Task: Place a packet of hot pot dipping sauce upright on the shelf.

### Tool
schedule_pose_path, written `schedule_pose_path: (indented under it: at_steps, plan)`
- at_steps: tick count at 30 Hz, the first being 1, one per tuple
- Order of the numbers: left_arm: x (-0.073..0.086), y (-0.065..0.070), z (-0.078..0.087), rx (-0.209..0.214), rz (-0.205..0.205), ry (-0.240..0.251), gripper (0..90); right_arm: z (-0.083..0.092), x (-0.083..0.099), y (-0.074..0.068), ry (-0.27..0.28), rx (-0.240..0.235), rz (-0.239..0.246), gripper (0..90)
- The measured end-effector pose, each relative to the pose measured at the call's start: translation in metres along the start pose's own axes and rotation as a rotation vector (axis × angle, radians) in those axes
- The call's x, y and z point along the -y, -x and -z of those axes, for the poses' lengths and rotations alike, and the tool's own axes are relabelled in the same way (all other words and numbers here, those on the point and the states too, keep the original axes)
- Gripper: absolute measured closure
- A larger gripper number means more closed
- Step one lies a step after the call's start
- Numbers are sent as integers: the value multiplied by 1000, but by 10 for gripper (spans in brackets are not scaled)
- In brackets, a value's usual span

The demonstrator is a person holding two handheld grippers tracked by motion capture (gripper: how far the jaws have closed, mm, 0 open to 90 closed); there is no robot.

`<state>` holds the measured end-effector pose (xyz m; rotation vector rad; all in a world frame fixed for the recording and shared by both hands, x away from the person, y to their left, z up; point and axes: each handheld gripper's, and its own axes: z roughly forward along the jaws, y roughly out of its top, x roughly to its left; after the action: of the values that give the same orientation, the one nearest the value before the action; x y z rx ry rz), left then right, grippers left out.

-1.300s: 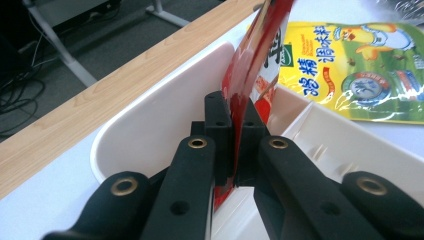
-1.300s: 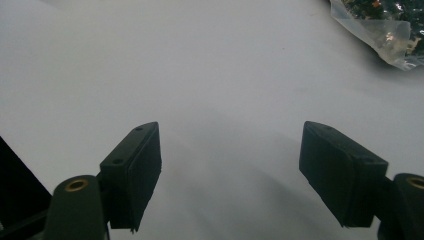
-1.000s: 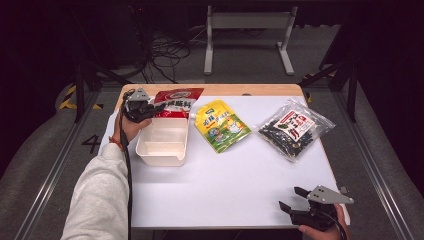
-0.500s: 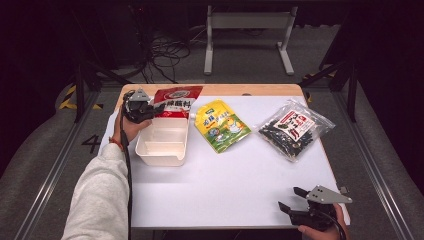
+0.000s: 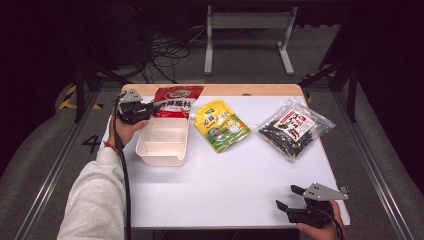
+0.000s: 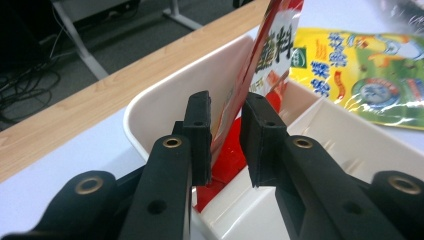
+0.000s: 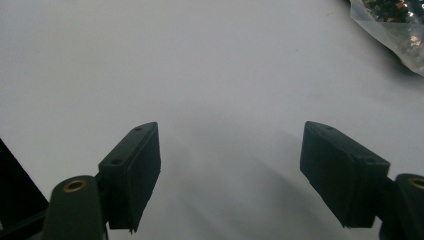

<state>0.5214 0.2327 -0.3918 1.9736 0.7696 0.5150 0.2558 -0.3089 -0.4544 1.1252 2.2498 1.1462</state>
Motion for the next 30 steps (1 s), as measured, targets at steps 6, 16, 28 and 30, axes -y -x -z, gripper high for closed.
schedule_pose_path:
  at_steps: [6,16,28,30]
  plan:
    - [-3,9,17,-5,-27,32,726,-3,-5,-1,1,-10,17,244]
    - [-12,31,38,7,-57,78,642,-10,-13,-1,8,-33,41,255]
    - [-7,69,73,29,-60,161,458,-9,-22,1,12,-83,55,339]
    - [-5,77,80,27,-71,165,429,-9,-23,2,17,-81,49,339]
